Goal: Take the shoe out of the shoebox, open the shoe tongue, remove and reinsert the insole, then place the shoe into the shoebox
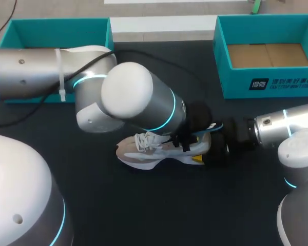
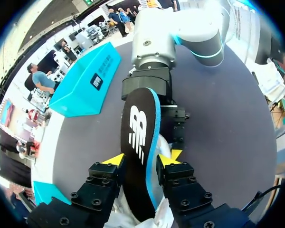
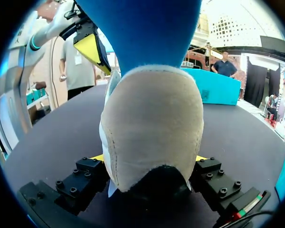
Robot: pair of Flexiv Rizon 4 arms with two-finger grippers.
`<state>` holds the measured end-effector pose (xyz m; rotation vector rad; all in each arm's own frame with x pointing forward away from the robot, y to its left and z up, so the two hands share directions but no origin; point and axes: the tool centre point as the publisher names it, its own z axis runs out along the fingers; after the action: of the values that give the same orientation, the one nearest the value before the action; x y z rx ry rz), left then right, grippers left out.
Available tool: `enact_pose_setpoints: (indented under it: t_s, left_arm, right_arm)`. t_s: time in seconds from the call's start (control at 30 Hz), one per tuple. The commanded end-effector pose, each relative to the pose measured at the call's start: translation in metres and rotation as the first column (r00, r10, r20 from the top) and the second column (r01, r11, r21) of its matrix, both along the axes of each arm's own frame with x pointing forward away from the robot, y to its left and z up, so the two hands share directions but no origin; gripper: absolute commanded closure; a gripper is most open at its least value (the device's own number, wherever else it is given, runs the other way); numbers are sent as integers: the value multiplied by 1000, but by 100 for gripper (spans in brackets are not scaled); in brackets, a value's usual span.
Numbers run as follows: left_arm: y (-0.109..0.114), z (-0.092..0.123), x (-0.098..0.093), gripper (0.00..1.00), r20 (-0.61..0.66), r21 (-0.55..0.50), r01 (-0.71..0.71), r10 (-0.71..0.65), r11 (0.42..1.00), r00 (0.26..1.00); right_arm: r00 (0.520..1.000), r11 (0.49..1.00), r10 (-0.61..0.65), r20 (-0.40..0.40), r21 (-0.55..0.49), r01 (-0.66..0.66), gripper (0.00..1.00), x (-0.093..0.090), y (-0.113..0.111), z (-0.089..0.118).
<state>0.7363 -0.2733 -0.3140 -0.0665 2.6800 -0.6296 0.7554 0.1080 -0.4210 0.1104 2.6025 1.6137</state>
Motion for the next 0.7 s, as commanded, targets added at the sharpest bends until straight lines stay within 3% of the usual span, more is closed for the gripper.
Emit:
enact_pose_setpoints:
  t_s: [0.03,0.2,0.53,0.63,0.7]
  left_arm:
    - [-9,-4,0,58,21,13,-11,11,1000,1000]
    - [-14,-11,-1,56,42,18,-13,12,1000,999]
    - [-15,-19,5,64,72,26,-43,41,999,997]
    - [-15,-19,7,82,67,27,-51,49,998,997]
    - [-14,-18,6,100,68,25,-55,53,998,996]
  right_arm:
    - [1000,1000,0,-1,-3,0,100,0,3,-4]
    - [1000,1000,0,-1,-3,0,100,0,3,-4]
    - [1000,1000,0,-1,-3,0,100,0,3,-4]
    - [1000,1000,0,-1,-3,0,100,0,3,-4]
    - [1000,1000,0,-1,-3,0,100,0,3,-4]
